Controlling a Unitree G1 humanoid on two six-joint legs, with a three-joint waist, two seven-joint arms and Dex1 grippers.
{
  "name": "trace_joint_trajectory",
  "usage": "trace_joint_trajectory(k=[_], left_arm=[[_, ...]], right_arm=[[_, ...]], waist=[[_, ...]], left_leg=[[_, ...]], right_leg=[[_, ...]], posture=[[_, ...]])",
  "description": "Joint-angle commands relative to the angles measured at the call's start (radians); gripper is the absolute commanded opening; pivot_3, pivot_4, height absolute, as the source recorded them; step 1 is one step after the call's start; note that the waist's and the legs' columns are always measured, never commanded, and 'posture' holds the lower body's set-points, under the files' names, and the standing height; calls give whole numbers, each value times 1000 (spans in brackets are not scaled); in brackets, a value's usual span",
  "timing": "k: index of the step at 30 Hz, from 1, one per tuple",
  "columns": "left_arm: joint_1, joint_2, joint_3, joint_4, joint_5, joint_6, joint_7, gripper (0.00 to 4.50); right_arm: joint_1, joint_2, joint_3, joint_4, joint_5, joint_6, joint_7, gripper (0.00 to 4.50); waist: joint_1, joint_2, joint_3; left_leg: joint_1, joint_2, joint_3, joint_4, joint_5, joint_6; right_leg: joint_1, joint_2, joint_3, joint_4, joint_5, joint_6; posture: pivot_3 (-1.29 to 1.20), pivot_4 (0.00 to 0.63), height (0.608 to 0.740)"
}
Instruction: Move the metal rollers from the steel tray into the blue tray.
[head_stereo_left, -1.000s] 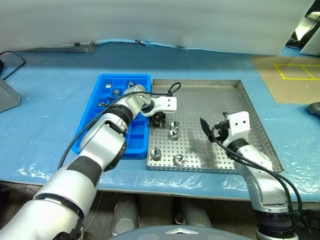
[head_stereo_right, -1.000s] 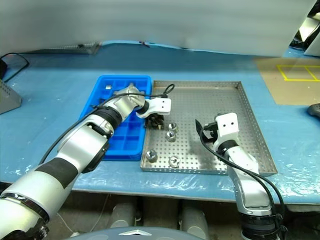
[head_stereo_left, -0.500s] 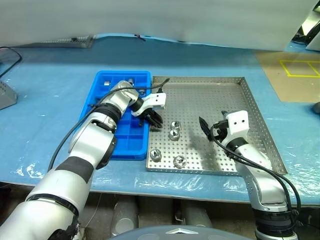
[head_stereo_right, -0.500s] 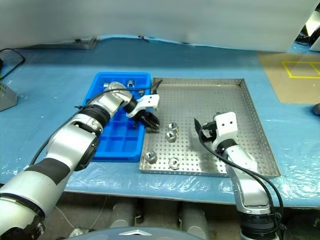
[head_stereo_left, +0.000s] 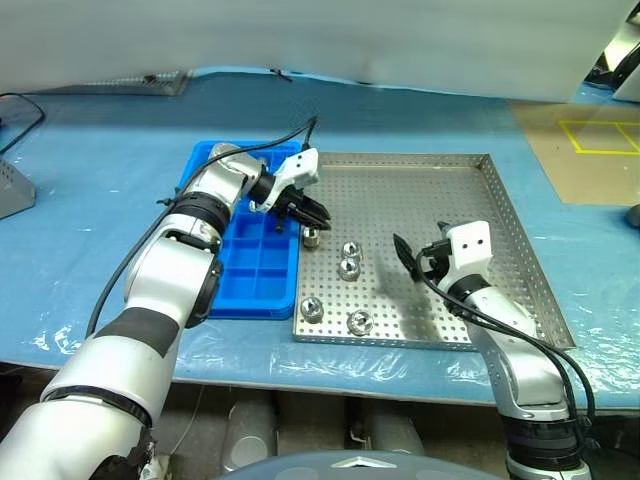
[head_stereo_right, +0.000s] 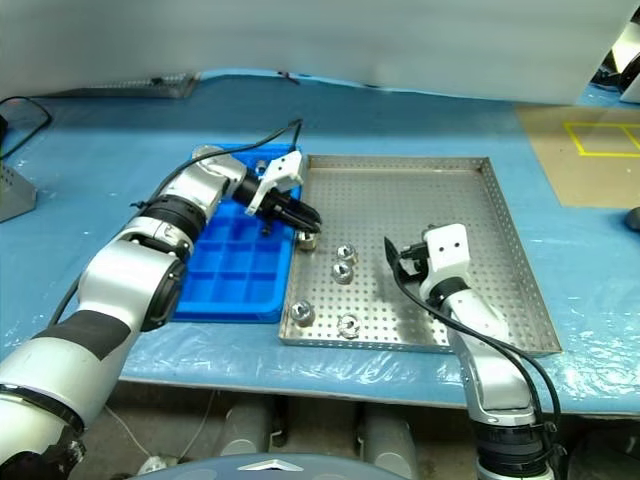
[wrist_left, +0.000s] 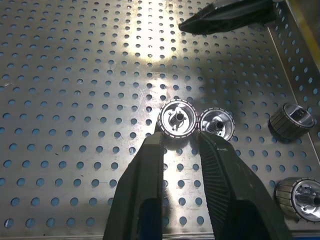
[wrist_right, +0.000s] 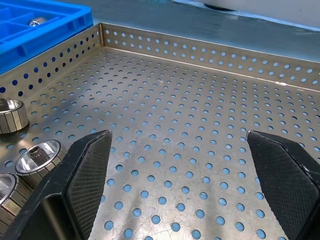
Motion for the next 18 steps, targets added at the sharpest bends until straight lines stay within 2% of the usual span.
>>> trace_joint_trajectory(k=[1, 8, 15, 16, 18], left_arm=[[-45, 21, 49, -26, -51, 41, -6, 1123], [-59, 30, 49, -19, -50, 51, -4, 1123], [-117, 31, -81, 32, 113, -109, 132, 1123], [-132, 31, -97, 39, 130, -132, 126, 1523], [-160, 19, -118, 52, 156, -164, 128, 1974]], right_arm=[[-5, 11, 9, -11, -10, -28, -8, 4500], [1, 36, 30, -6, -20, -39, -18, 4500], [16, 53, 44, 1, -21, -54, -27, 4500], [16, 55, 45, 2, -22, -55, -29, 4500], [18, 60, 46, 4, -24, -57, -32, 4500]], waist=[[0, 0, 0], [1, 0, 0], [1, -1, 1], [1, -2, 1], [1, -2, 1]], left_leg=[[0, 0, 0, 0, 0, 0], [0, 0, 0, 1, 0, 0], [-1, 0, 0, 3, 0, 0], [-1, 0, 0, 3, 0, 0], [-1, 0, 0, 3, -1, -1]], right_leg=[[0, 0, 0, 0, 0, 0], [0, 0, 0, 1, 0, 0], [0, 0, 0, 1, 0, 0], [0, 0, 0, 2, 0, 0], [0, 0, 0, 2, 0, 0]], posture=[[-164, 150, 740], [-169, 150, 740], [-174, 150, 740], [-176, 150, 740], [-177, 150, 740]])
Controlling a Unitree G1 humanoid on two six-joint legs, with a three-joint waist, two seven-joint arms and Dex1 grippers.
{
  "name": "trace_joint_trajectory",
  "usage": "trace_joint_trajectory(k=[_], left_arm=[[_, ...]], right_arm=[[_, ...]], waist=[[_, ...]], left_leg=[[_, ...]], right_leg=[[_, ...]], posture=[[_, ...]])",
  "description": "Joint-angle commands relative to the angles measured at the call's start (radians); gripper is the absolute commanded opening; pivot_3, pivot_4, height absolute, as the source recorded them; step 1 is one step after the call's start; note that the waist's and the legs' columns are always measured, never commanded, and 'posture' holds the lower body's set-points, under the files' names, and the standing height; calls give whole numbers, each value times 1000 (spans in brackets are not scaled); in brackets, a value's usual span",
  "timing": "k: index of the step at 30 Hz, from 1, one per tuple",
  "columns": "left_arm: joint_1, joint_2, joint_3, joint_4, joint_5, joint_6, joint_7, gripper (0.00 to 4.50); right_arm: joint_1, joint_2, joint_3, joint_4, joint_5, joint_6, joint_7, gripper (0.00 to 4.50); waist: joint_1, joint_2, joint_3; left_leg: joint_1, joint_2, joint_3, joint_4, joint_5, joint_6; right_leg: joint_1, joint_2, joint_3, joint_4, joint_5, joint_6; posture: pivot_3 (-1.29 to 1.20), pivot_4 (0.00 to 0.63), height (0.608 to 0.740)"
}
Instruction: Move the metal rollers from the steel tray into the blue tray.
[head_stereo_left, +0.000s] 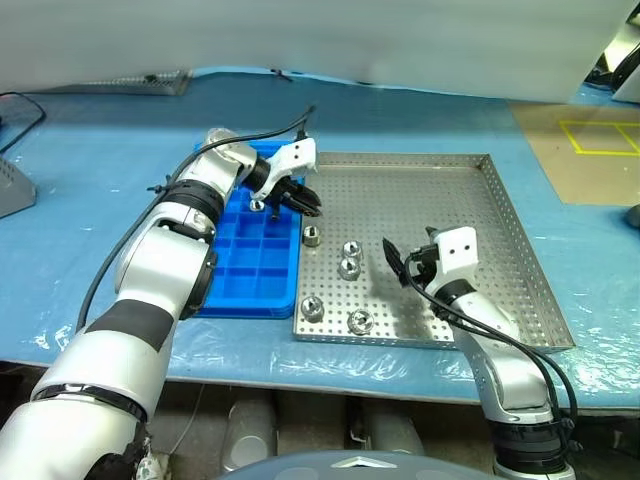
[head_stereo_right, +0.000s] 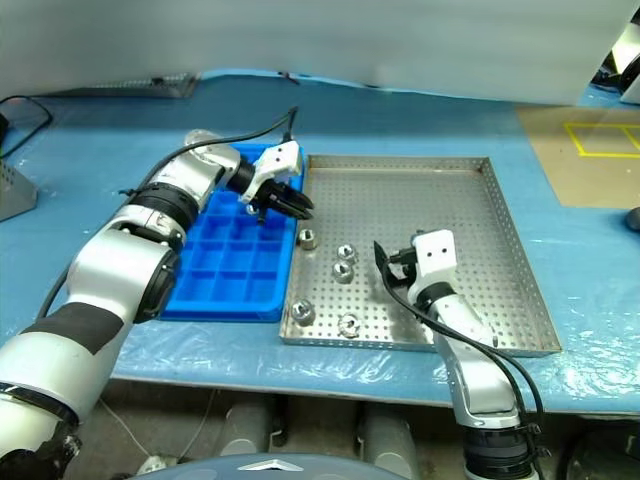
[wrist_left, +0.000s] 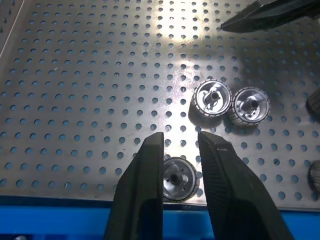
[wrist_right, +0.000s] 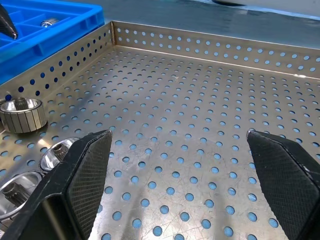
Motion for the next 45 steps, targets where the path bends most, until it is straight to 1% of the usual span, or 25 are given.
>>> trace_joint_trajectory(k=[1, 3, 6, 10, 14, 20, 22, 28, 45], left_arm=[[-77, -11, -35, 5, 48, -71, 25, 2296], [-91, -27, -67, 17, 85, -92, 34, 2967], [-105, -60, -83, 34, 94, -35, -58, 3885], [-75, -73, -162, 49, 182, -50, -15, 3885], [-65, -103, -167, 70, 203, 31, 61, 3885], [-72, -123, -161, 80, 216, 89, 167, 3885], [-62, -126, -169, 84, 225, 100, 181, 3885], [-32, -135, -180, 91, 241, 140, 168, 3885], [13, -125, -231, 92, 294, 152, 179, 3885]], right_arm=[[3, 10, 3, -12, -11, -30, -9, 4500], [6, 20, 11, -8, -15, -34, -13, 4500], [8, 38, 28, 1, -26, -43, -23, 4500], [8, 57, 40, 8, -33, -54, -37, 4500], [13, 63, 34, 14, -37, -67, -48, 4500], [31, 61, 45, 19, -59, -77, -50, 4500], [30, 68, 46, 22, -66, -81, -56, 4500], [41, 75, 31, 15, -76, -84, -73, 4500], [29, 76, 23, 37, -85, -96, -85, 4500]], waist=[[0, 0, 0], [1, 0, 0], [0, 0, 0], [-6, 0, 0], [-7, 0, 0], [-10, -1, 0], [-15, -1, 0], [-25, -1, 0], [-42, -1, 1]], left_leg=[[0, 0, 0, 0, -1, -1], [0, 0, 0, 0, -1, -1], [0, 0, 0, 0, -1, -1], [0, 0, 0, 1, 0, -1], [1, 0, 0, 2, 0, -1], [0, 0, 0, 6, -1, 0], [0, 0, 0, 7, -1, 1], [0, 0, 0, 7, -1, 2], [1, 1, 0, 7, -1, 3]], right_leg=[[0, 0, 0, 0, 0, 0], [0, 0, 0, 0, 0, 0], [0, 0, 0, 0, 0, 0], [-1, 0, 0, 2, 0, 0], [-1, 0, 0, 4, 0, 0], [0, -1, 0, 6, 0, 0], [0, -1, 0, 6, 0, 0], [0, -1, 0, 6, 0, 0], [0, 0, 0, 6, 0, 0]], posture=[[-177, 150, 740], [-180, 150, 740], [-193, 150, 740], [-211, 150, 740], [-223, 150, 740], [-230, 150, 740], [-237, 150, 740], [-250, 150, 740], [-248, 150, 740]])
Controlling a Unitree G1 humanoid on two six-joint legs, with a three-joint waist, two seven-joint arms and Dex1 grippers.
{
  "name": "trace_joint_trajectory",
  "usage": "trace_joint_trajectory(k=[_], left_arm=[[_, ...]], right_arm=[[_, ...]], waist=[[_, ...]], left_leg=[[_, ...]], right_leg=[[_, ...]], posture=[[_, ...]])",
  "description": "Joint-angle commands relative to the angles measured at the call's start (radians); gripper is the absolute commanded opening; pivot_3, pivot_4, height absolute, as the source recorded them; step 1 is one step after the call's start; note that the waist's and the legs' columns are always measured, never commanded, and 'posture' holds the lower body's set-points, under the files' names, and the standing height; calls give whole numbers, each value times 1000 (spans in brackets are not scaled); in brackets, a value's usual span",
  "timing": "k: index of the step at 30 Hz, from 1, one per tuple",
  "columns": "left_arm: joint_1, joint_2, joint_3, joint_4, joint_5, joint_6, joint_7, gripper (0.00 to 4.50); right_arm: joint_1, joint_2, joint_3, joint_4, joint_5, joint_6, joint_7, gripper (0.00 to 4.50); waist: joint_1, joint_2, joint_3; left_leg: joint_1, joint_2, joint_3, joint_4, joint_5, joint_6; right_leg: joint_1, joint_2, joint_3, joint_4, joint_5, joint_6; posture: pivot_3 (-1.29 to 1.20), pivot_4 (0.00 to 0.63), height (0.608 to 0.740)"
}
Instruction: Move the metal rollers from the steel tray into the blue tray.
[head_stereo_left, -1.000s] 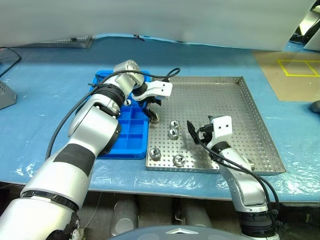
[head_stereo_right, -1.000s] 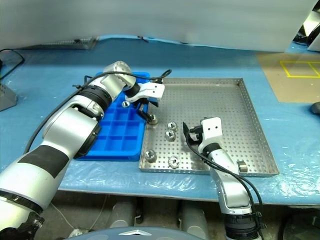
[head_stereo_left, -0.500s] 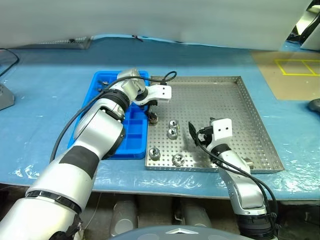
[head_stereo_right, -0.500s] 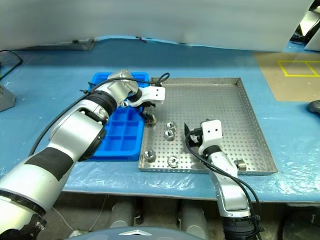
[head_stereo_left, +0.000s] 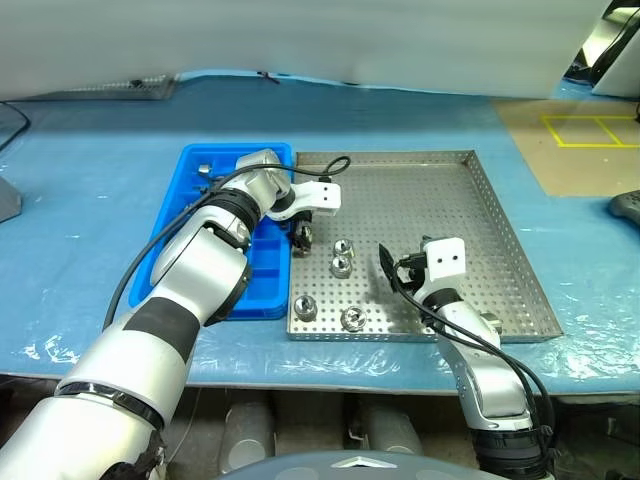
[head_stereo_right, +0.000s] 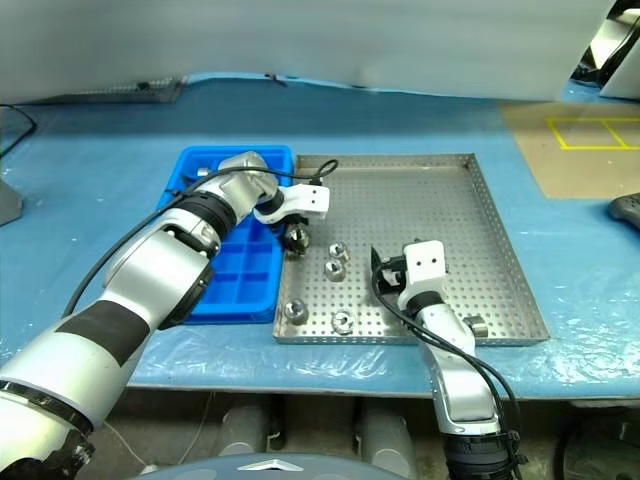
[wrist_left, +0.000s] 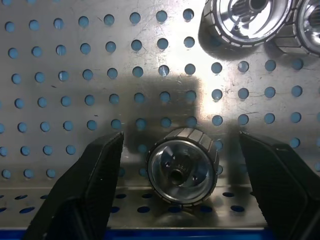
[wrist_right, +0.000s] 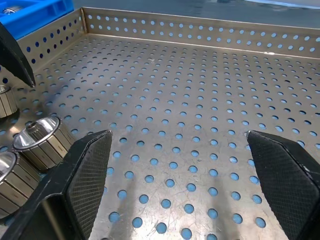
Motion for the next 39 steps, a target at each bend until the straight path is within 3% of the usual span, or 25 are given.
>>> trace_joint_trajectory(k=[1, 2, 5, 10, 20, 31, 39], left_arm=[[11, 19, -35, 7, 43, 0, 3, 3885], [13, 20, -39, 7, 45, -2, -3, 3885], [19, 25, -51, 6, 55, -18, -14, 3321], [25, 29, -60, 6, 66, -24, 10, 1704], [31, 32, -55, 3, 66, -45, -16, 1685], [8, 61, 86, -62, -117, -133, -352, 1685], [-2, 116, 168, -109, -199, -127, -341, 1685]], right_arm=[[-8, 0, -14, -16, -7, -28, -7, 4500], [-9, 1, -14, -16, -9, -29, -10, 4500], [-8, 3, -17, -17, -13, -28, -17, 4500], [0, 3, -20, -21, -15, -28, -16, 4500], [-7, 3, -20, -15, -23, -27, -18, 4500], [-39, -5, -36, -25, 10, -24, 16, 4500], [-100, -66, -92, -54, 69, 11, 88, 4500]], waist=[[-5, 0, 0], [-8, 0, 0], [-14, 0, 0], [-14, 0, 0], [-14, 0, 0], [-7, -1, 1], [9, -1, 1]], left_leg=[[0, 0, 0, 0, 0, 0], [0, 0, 0, 0, 0, 0], [0, 0, 0, 0, 0, 0], [2, 0, 0, 0, 0, -1], [3, 1, 0, 0, 0, -3], [0, 1, 0, 0, 0, 0], [0, 1, 0, 0, 0, 0]], right_leg=[[0, 0, 0, 0, 0, 0], [0, 0, 0, 0, 0, 0], [0, 0, 0, 0, 0, 0], [1, 0, 0, 0, 1, -1], [2, 1, 0, 0, 1, -2], [0, 0, 0, -1, 1, -2], [0, 0, 0, 0, 1, -2]], posture=[[-248, 150, 740], [-251, 150, 740], [-252, 150, 740], [-252, 150, 740], [-249, 150, 740], [-219, 150, 740], [-170, 150, 740]])
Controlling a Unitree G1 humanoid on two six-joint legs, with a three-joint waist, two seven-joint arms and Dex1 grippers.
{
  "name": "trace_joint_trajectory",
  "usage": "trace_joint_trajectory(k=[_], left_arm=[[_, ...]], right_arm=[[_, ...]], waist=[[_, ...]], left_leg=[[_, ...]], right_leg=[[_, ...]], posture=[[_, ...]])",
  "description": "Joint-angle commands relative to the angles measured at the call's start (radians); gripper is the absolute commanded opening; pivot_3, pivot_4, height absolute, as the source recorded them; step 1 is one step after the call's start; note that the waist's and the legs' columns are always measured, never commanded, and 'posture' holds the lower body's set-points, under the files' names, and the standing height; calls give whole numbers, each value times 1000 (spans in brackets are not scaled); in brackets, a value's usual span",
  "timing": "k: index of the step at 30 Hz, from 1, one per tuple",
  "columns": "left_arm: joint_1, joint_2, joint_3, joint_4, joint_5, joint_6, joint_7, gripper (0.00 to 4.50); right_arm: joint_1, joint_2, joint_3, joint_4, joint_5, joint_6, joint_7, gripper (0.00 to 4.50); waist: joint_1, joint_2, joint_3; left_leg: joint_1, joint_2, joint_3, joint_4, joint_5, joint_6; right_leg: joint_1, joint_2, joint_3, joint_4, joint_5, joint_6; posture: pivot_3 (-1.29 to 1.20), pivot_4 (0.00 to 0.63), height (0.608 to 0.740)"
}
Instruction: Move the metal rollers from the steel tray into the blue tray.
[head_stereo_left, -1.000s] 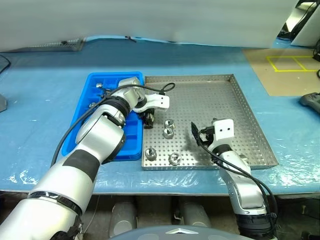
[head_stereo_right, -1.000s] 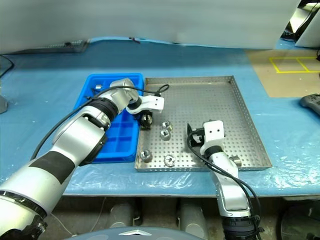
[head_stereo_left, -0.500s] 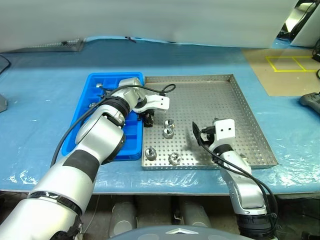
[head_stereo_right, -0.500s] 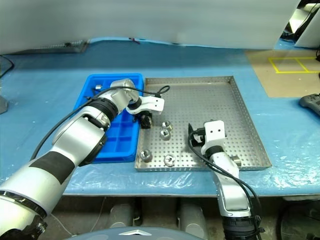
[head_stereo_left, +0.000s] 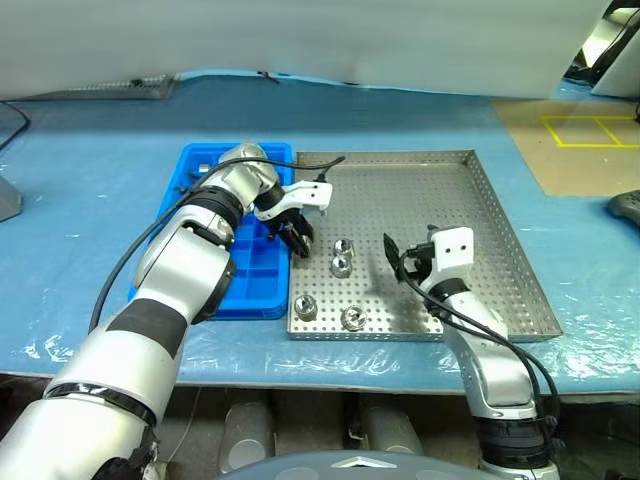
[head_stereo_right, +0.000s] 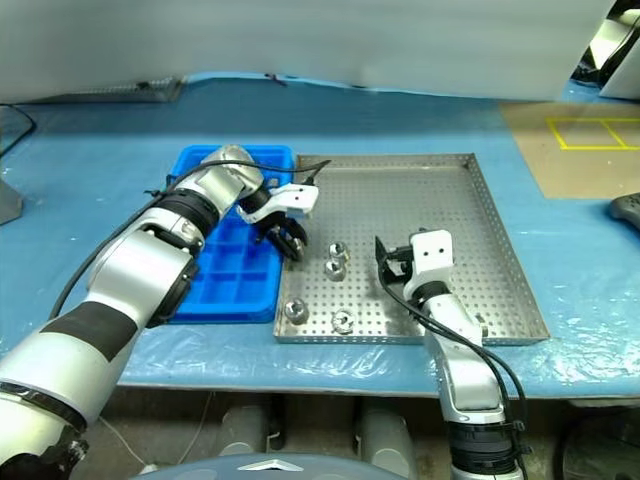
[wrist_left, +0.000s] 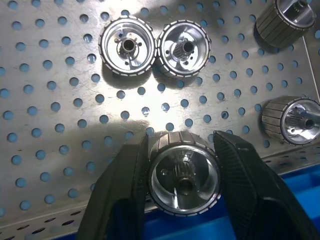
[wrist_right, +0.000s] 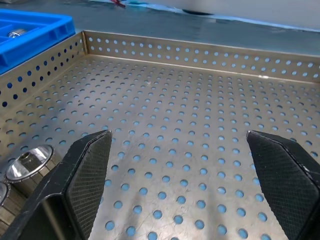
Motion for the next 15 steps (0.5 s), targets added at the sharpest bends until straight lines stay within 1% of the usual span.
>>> trace_joint_trajectory(k=[1, 4, 7, 10, 12, 15], left_arm=[[-25, 28, 67, -57, -74, -1, -5, 1685], [-41, 24, 152, -98, -168, 107, -7, 1685], [-35, 37, 216, -157, -243, 208, -4, 1685], [6, 63, 238, -245, -284, 275, 2, 1685], [39, 90, 264, -325, -326, 356, 6, 1685], [121, 149, 292, -461, -374, 437, 28, 1685]], right_arm=[[-33, -34, -32, -56, 33, 6, 32, 4500], [-79, -54, -40, -45, 47, 18, 49, 4500], [-119, -64, -21, -18, 43, 21, 68, 4500], [-152, -68, -10, 12, 45, 15, 89, 4500], [-177, -70, -4, 32, 48, 9, 105, 4500], [-219, -73, 6, 56, 56, 7, 132, 4500]], waist=[[6, 0, 0], [10, 0, 0], [11, 0, 0], [10, 0, 0], [11, 0, 0], [10, 1, 1]], left_leg=[[0, 0, 0, 0, 0, 0], [0, 0, 0, 0, 0, 0], [0, 0, 0, 0, 0, 0], [0, 0, 0, 0, 0, 0], [0, 1, 0, -1, 0, 0], [0, 1, 1, -1, 0, 0]], right_leg=[[0, 0, 0, 0, 0, 0], [0, 0, 0, 0, 0, 0], [0, 0, 0, 1, 0, 0], [0, 0, 0, 1, 0, 0], [-1, 0, 0, 1, 0, -1], [-1, 0, 0, 1, 0, -1]], posture=[[-164, 150, 740], [-134, 150, 740], [-102, 150, 740], [-72, 150, 740], [-35, 150, 740], [4, 150, 740]])
